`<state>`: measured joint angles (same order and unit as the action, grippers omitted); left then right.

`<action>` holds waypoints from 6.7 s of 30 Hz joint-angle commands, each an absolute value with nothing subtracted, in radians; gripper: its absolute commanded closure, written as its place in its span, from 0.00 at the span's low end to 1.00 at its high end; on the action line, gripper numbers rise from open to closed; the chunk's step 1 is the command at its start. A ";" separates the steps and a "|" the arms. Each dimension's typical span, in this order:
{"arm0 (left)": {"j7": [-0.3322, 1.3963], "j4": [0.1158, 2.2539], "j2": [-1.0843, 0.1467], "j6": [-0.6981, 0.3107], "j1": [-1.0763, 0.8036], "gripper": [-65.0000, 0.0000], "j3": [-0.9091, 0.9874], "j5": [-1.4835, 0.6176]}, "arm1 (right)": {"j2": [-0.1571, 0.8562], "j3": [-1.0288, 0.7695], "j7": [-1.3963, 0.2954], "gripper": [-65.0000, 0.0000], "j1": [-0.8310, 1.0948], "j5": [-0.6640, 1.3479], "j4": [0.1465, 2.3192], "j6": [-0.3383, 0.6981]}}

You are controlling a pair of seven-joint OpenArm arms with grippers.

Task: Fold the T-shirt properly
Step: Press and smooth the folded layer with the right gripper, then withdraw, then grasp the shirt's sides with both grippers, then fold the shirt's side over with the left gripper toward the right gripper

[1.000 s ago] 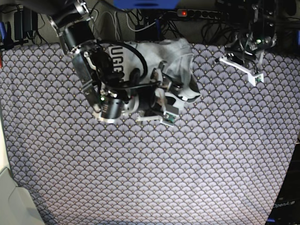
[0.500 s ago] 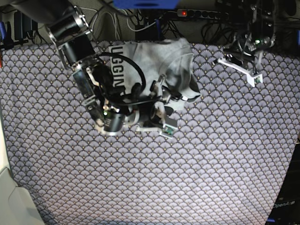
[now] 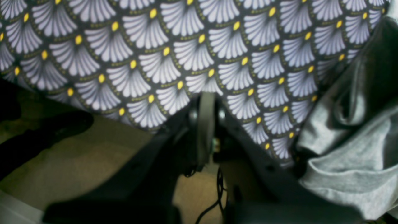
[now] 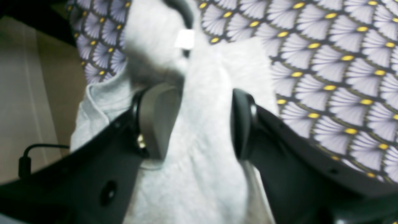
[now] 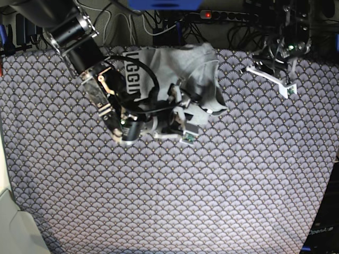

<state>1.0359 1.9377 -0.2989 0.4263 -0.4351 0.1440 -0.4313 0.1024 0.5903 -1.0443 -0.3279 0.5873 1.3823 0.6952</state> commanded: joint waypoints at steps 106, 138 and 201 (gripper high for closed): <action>1.032 1.982 -0.331 0.329 -0.395 1.00 -0.236 -0.418 | 0.352 0.084 -1.082 1.00 -0.150 0.613 1.718 0.698; 1.023 1.776 -0.263 0.331 -0.246 1.00 -0.223 -0.420 | 0.378 0.162 -0.980 1.00 -0.219 0.610 1.480 0.698; 1.099 1.702 -0.054 0.331 -0.208 1.00 0.088 -0.418 | 0.449 0.193 -0.897 1.00 0.013 0.611 1.603 0.698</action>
